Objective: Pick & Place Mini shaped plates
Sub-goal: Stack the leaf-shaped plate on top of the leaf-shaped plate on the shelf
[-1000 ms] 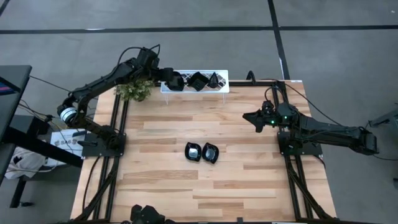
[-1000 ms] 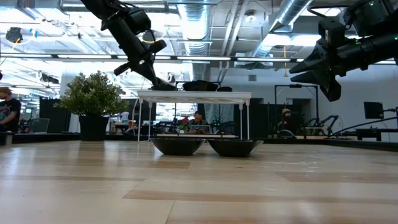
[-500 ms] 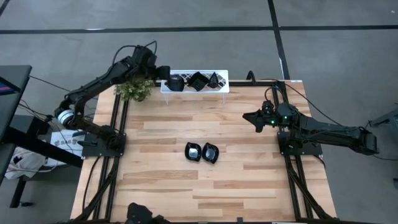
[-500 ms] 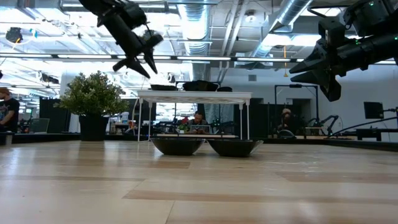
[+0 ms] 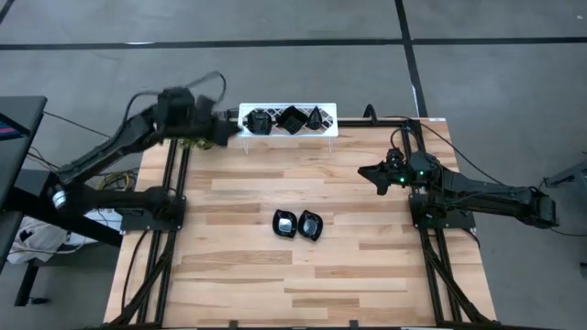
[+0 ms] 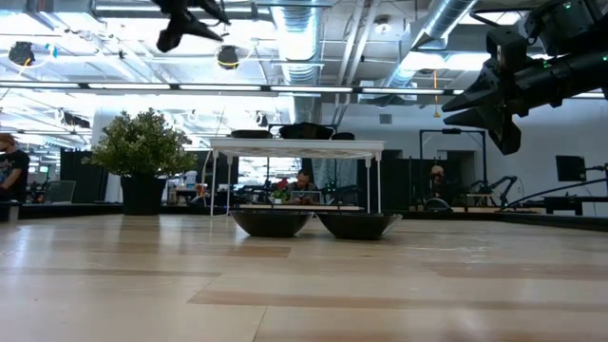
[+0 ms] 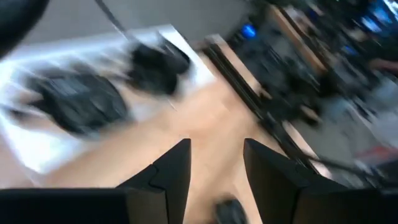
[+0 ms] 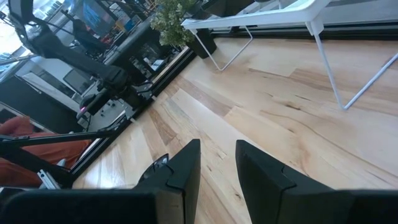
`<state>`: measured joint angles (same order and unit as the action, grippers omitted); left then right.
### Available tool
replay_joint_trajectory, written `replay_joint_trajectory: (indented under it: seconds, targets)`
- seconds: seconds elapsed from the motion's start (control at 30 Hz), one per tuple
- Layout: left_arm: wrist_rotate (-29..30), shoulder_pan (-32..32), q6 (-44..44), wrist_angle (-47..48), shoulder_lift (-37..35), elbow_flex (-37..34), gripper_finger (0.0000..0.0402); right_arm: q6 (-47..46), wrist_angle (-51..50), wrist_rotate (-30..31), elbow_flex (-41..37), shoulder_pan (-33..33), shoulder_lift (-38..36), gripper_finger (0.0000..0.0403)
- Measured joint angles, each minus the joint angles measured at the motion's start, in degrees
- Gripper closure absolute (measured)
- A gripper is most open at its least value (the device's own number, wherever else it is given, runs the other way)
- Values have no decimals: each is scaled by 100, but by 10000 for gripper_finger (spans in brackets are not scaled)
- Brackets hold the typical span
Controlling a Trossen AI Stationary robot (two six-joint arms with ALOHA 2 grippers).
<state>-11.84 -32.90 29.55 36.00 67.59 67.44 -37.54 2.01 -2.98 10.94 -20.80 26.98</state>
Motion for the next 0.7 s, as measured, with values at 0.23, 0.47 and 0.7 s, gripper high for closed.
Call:
replay_joint_trajectory:
  seconds: [0.23, 0.47, 0.7]
  targets:
    - [1060, 2088, 1236, -3, -463, -824, 258, 0, 12, 0, 0, -1, 0, 305]
    - [1776, 3429, 2650, -517, -249, -1734, 258, 0, 7, 0, 0, -2, 0, 305]
    - [1786, 3874, 2989, -1454, 413, -2301, 258, 0, -12, 0, 0, -1, 0, 305]
